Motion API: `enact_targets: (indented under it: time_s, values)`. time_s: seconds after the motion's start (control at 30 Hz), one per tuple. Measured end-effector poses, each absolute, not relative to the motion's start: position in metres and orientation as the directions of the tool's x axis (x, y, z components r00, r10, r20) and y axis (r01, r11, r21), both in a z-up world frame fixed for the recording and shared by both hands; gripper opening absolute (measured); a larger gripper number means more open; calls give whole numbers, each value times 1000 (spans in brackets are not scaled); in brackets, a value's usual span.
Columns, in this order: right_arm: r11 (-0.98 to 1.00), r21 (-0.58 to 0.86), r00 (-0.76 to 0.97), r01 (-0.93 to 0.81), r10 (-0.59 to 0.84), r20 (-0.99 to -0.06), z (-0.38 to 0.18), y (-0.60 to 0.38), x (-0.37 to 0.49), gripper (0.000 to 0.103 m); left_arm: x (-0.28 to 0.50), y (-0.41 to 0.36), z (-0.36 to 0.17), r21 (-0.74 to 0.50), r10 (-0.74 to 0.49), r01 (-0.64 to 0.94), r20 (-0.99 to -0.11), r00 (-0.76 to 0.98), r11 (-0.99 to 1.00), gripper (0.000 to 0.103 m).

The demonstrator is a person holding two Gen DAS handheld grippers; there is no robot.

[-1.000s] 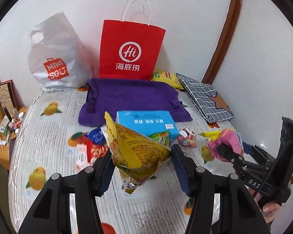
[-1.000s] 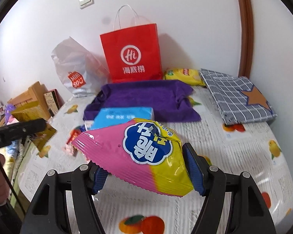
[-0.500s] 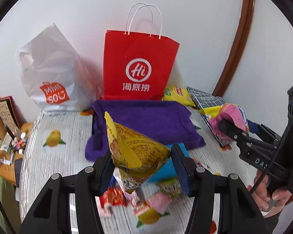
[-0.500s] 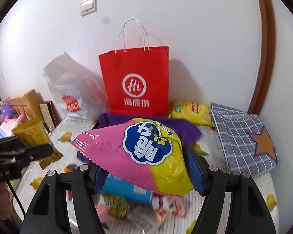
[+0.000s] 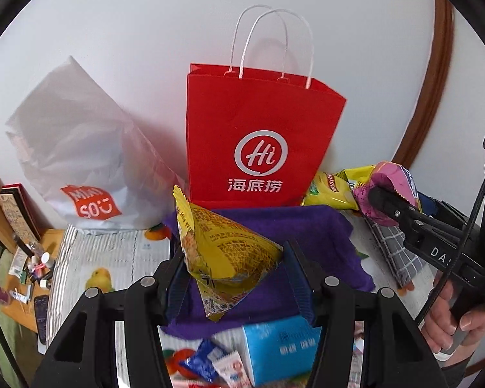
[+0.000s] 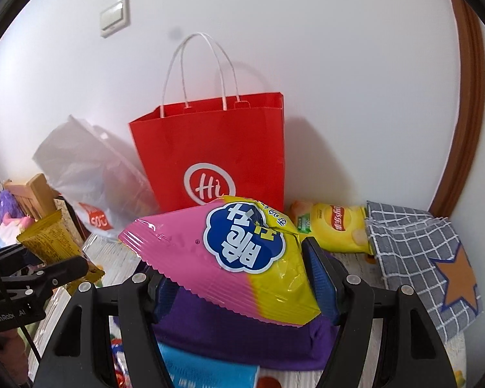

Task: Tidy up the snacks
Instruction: 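Carry the chip bag and yellow packet onto the purple towel with both tools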

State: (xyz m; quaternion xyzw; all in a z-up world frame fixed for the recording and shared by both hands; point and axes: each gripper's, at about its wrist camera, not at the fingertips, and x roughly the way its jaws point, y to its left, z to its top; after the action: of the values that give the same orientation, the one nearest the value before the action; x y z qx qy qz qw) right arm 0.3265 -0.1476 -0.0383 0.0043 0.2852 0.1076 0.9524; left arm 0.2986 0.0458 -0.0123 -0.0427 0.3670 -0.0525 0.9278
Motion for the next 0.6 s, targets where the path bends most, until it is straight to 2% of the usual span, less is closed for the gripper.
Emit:
enact_targets:
  time_s: [0.33, 0.47, 0.53, 0.6]
  values:
    - [983, 50, 786, -178, 172, -593, -67, -157, 386, 70, 366, 37, -33, -67, -96, 68, -716, 692, 995, 54]
    - [982, 104, 747, -159, 189, -637, -97, -168, 406, 70, 384, 38, -65, -25, -52, 49, -749, 661, 998, 54]
    - [982, 101, 711, -160, 186, -679, -107, -169, 417, 69, 392, 42, -84, -47, -61, 38, -773, 631, 998, 54]
    - [984, 83, 717, -158, 172, -676, -112, -170, 420, 69, 400, 45, -102, -60, -65, 27, -804, 591, 998, 54]
